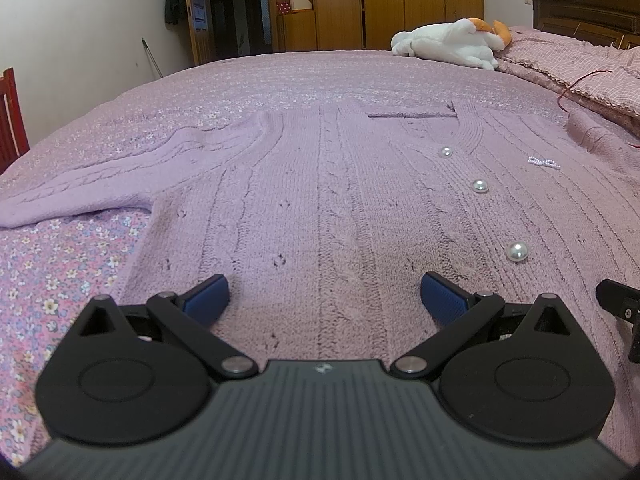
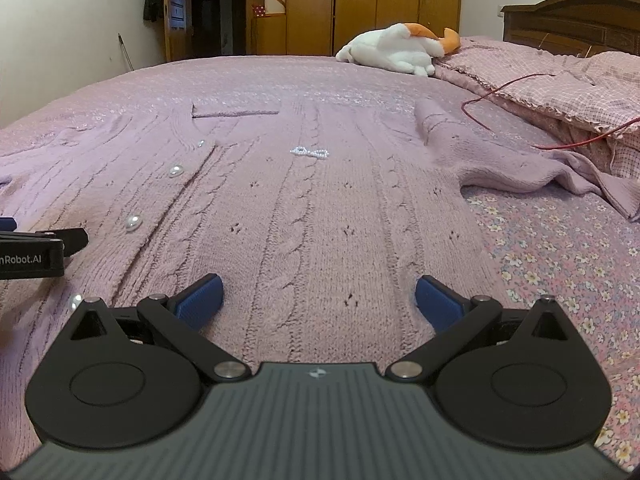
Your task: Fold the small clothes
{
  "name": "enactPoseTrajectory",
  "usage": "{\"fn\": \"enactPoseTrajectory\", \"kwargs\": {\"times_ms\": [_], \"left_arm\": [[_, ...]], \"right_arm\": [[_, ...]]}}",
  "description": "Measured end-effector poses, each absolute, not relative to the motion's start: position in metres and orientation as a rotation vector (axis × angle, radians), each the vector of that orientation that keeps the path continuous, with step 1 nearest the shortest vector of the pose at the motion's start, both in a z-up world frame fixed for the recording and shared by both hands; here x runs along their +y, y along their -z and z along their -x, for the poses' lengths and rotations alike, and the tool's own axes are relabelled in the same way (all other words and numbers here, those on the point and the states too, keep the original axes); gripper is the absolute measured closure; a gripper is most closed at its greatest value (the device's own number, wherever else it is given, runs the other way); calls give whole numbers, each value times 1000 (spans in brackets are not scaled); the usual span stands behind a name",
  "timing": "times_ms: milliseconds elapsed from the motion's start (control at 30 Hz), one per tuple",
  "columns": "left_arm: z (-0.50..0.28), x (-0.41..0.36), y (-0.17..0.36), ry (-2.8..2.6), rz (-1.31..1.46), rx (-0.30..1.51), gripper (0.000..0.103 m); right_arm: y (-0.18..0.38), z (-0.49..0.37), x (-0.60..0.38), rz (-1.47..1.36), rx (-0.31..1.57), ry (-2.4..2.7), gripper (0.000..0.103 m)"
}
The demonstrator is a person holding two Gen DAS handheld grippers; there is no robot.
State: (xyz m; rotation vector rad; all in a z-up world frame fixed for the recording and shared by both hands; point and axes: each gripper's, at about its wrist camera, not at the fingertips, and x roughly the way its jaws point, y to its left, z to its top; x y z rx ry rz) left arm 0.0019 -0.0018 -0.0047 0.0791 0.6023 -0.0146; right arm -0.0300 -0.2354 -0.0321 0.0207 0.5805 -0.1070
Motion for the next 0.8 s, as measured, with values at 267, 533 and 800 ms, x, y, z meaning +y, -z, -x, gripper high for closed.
{"fn": "enactPoseTrajectory", "kwargs": {"times_ms": [267, 533, 800], "left_arm": [[-3, -2, 3, 12, -79, 620, 0], [-6, 0, -1, 21, -77, 653, 0], [-10, 1, -3, 34, -81, 678, 0]], "right_arm": [[27, 25, -235, -39, 619, 126, 0], [25, 19, -235, -29, 657, 119, 0], [20, 14, -231, -18, 691, 138, 0]]}}
